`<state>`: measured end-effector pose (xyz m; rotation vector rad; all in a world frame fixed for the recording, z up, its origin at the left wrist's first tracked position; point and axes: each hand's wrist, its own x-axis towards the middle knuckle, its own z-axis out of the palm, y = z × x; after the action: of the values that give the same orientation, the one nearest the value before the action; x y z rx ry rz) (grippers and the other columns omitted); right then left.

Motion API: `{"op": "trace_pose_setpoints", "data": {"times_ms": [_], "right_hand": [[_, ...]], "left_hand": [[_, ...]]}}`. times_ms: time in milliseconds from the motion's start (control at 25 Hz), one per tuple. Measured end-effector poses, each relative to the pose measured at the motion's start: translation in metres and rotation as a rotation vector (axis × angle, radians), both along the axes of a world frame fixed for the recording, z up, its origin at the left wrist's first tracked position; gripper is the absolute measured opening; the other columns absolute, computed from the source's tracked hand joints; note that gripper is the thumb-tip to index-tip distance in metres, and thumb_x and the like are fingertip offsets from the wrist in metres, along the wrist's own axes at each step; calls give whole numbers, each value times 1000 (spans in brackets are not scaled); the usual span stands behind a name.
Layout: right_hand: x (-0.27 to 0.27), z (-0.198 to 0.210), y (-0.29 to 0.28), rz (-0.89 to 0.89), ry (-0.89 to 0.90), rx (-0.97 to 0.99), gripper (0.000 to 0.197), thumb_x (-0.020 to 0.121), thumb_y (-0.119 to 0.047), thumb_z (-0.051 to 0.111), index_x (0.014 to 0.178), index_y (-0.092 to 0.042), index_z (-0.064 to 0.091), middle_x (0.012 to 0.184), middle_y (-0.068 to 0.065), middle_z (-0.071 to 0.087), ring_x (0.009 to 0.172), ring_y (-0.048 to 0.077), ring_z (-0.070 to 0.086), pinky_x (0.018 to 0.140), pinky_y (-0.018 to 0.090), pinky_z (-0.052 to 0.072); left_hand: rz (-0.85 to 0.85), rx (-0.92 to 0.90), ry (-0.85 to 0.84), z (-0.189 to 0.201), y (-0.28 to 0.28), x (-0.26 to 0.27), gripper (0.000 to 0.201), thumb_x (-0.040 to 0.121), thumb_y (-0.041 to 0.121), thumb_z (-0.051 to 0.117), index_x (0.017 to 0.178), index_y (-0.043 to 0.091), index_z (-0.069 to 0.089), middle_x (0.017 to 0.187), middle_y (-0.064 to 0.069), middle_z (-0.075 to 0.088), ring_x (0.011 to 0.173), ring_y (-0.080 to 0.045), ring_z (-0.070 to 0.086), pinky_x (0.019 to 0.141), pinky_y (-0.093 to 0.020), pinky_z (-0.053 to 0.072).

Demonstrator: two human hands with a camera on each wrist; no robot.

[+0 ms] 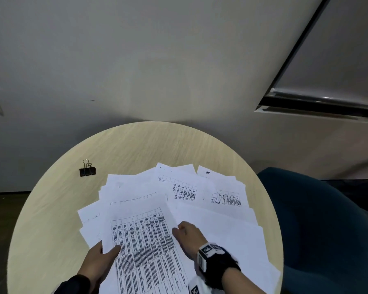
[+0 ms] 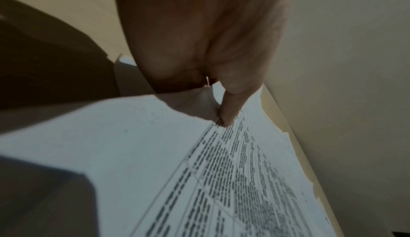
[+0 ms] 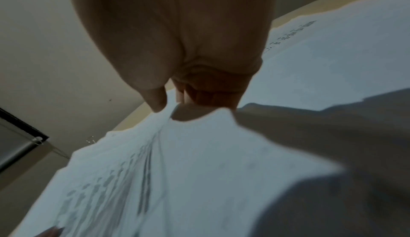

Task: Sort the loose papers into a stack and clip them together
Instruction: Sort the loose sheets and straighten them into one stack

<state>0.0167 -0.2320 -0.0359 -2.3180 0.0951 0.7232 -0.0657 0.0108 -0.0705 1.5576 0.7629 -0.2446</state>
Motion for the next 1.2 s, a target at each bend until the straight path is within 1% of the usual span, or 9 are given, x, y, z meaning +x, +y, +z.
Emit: {"op": "trace_pose_setpoints", "data": {"times_ms": [80,160,240,400,520,560,680,880,1200], "right_hand": [[9,1,-9,-152,-52,60,18,92,-31,54,81,-18,58,78,0,61,56,10,58,55,24,45],[26,-5,-33,-235,-163,-62,27,86,-25,61,111,-14,60,117,8,61,100,17,64,81,24,47],[41,-10,-61,-133,-98,-331,75,78,-28,68,143,-15,35,154,10,27,143,26,26,109,32,33],[47,-16,-107,65,143,-587,120,68,-42,78,153,-24,-5,161,6,-10,149,32,-2,118,49,21],[42,-21,-120,142,127,-640,130,61,-50,82,153,-22,-5,161,7,-1,148,33,6,117,47,24],[40,-22,-120,153,117,-657,130,60,-51,82,153,-22,-4,160,8,2,147,34,9,116,46,26],[35,-22,-116,149,112,-689,127,60,-50,83,152,-22,1,154,9,12,142,36,17,108,46,37],[29,-20,-112,192,11,-713,108,60,-49,82,144,-13,23,144,12,27,134,33,29,106,42,39],[68,-20,-119,370,4,-698,138,56,-42,88,152,-27,-9,161,8,-6,149,32,-3,121,46,13]], "left_hand": [[-44,64,2,1,1,-2,21,89,12,65,105,-2,64,85,-26,70,86,-41,66,82,-47,51],[-35,71,2,1,2,-2,17,89,14,65,75,5,61,47,-3,53,51,-24,47,56,-33,36],[67,62,27,2,0,2,45,89,19,65,54,13,38,38,7,31,49,-19,27,55,-32,19],[190,29,43,-16,0,4,50,91,43,58,60,11,36,55,-7,39,56,-24,37,68,-30,27],[145,-31,33,-21,0,-1,61,83,45,68,108,-9,58,118,-16,64,108,-35,61,95,-36,42],[131,-59,19,-20,0,-2,58,81,37,73,111,-10,57,117,-18,66,100,-36,65,89,-33,46],[37,-36,27,-14,4,-5,20,80,16,74,85,1,61,58,-3,63,50,-20,48,60,-22,40],[103,11,44,-20,3,-3,27,86,16,69,106,0,62,78,-7,66,66,-24,55,68,-33,43],[187,42,17,-12,22,-2,23,90,8,62,112,-1,62,104,-12,65,89,-29,58,85,-34,42]]}}
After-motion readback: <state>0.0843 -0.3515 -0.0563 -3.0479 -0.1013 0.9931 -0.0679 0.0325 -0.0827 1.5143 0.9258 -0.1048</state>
